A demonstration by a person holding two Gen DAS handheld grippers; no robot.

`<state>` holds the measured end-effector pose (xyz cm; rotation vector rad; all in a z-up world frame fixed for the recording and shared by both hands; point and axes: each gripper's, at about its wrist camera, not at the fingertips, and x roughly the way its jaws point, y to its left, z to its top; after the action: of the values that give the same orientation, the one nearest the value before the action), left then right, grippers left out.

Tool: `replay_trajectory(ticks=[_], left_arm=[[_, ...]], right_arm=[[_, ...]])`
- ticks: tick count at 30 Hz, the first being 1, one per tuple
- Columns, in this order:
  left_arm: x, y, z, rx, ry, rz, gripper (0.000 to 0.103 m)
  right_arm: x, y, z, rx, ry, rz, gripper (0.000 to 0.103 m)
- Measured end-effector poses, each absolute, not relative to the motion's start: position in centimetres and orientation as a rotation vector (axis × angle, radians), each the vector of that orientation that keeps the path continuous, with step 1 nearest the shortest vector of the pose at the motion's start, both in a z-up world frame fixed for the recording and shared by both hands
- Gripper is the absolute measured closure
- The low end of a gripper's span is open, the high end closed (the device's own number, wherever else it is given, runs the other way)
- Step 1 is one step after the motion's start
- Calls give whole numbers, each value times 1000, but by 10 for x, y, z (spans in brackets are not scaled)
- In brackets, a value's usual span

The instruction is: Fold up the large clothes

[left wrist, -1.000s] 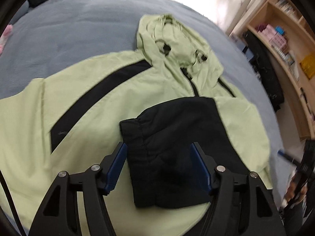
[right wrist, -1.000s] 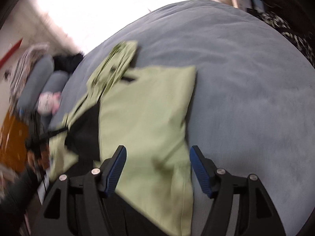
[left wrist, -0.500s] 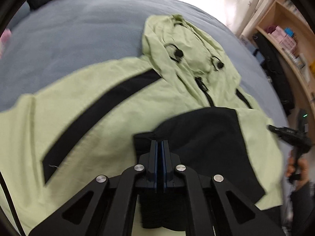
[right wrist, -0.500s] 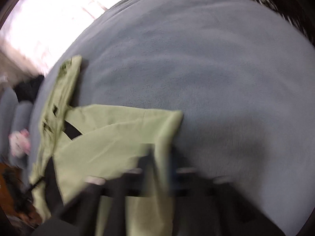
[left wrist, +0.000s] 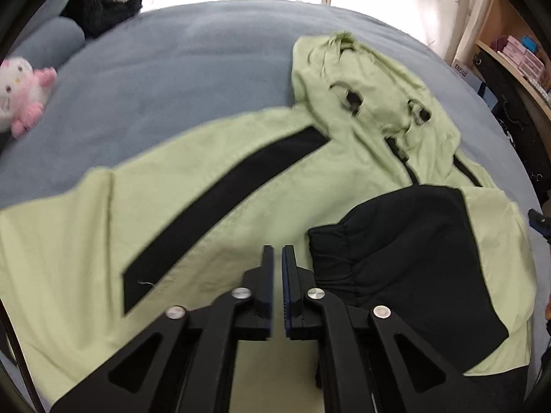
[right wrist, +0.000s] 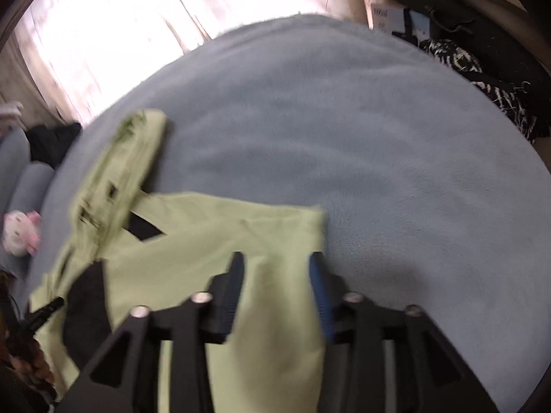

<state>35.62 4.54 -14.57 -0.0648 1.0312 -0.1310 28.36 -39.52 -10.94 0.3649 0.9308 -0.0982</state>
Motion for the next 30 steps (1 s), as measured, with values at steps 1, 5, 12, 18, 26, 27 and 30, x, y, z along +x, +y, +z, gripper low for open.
replay_trajectory(ticks=[1, 5, 12, 18, 26, 27, 30], left_arm=[[353, 43, -138, -54, 1017, -132, 96], [332, 17, -112, -15, 954, -185, 85], [313, -50, -125, -103, 956, -243, 84], [310, -63, -177, 22, 985, -111, 94], [303, -29, -183, 105, 954, -4, 101], [303, -27, -183, 112, 955, 4, 101], [302, -26, -183, 121, 956, -2, 102]], right_arm=[[276, -393, -102, 377, 912, -83, 60], [253, -357, -84, 355, 892, -27, 60], [231, -260, -109, 299, 937, 95, 60], [228, -227, -142, 289, 1007, 114, 60], [219, -277, -147, 209, 993, -20, 61], [217, -291, -149, 174, 988, -73, 63], [210, -328, -155, 145, 981, -165, 89]])
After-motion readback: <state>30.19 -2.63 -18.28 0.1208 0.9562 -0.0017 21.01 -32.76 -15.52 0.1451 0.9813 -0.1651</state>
